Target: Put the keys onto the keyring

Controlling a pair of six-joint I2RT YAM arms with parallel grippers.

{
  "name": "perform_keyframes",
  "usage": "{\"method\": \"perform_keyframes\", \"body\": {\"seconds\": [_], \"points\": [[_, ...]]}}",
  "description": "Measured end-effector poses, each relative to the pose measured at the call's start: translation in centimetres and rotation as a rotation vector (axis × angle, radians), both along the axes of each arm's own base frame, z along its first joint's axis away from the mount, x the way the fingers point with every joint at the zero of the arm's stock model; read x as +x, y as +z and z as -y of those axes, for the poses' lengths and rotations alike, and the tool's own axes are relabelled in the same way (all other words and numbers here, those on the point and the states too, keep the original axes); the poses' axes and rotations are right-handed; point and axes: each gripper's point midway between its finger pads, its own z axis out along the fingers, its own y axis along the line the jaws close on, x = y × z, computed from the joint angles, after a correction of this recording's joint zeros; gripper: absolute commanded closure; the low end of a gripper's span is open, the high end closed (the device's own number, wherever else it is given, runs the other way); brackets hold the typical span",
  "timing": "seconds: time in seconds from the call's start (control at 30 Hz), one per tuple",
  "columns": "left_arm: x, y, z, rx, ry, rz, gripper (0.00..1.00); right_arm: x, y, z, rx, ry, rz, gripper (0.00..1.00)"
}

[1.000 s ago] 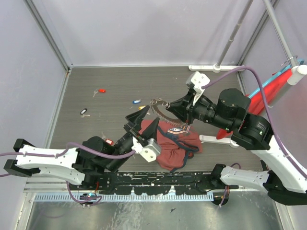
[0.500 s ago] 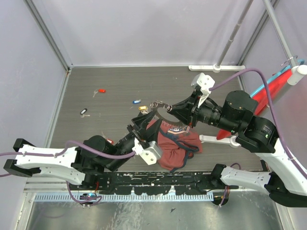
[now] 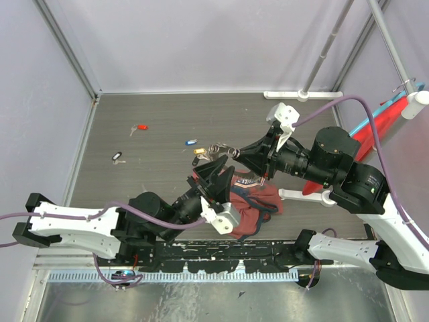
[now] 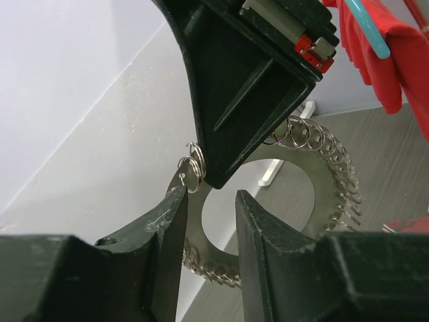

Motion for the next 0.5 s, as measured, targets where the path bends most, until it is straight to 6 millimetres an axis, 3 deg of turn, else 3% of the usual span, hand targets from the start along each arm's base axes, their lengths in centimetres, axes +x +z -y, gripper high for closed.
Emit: {"method": "perform_keyframes", "body": {"seconds": [0.5], "points": [[0.51, 0.73, -0.17, 0.026, 0.059, 0.076, 0.6, -0.06, -0.35, 0.07, -0.012, 0.0, -0.008, 0.99]]}}
